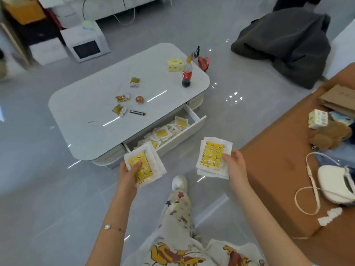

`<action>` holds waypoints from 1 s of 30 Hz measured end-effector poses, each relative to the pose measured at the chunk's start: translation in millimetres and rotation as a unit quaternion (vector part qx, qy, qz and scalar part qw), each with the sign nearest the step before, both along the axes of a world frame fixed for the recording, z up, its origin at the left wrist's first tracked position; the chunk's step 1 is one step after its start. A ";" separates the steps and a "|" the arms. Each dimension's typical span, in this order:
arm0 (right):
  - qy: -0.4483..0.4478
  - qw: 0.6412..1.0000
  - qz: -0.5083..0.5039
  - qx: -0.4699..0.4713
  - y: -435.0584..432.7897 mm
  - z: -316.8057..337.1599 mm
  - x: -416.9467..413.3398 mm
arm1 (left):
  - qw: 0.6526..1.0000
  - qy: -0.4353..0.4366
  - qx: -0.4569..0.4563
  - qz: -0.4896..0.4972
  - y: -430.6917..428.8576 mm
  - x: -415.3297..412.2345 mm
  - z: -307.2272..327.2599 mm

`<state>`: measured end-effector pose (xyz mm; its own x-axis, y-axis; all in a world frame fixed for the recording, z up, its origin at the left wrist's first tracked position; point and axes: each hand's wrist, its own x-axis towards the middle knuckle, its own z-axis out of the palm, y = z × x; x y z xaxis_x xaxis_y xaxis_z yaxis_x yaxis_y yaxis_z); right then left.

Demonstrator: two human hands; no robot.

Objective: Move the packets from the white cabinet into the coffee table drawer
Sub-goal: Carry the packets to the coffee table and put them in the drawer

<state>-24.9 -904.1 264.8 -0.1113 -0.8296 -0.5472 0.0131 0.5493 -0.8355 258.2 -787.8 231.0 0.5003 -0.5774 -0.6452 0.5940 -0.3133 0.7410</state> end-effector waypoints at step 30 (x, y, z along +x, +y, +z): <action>0.134 0.917 0.349 0.137 -358.4 -519.5 292.1 | 0.967 0.021 0.214 0.139 -274.1 140.4 -491.6</action>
<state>267.2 -1262.4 -254.7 0.2341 -0.5856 -0.7760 -0.6068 0.5357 -0.5873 398.6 -1061.9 -260.5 0.5662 -0.1006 -0.8181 0.7259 -0.4093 0.5528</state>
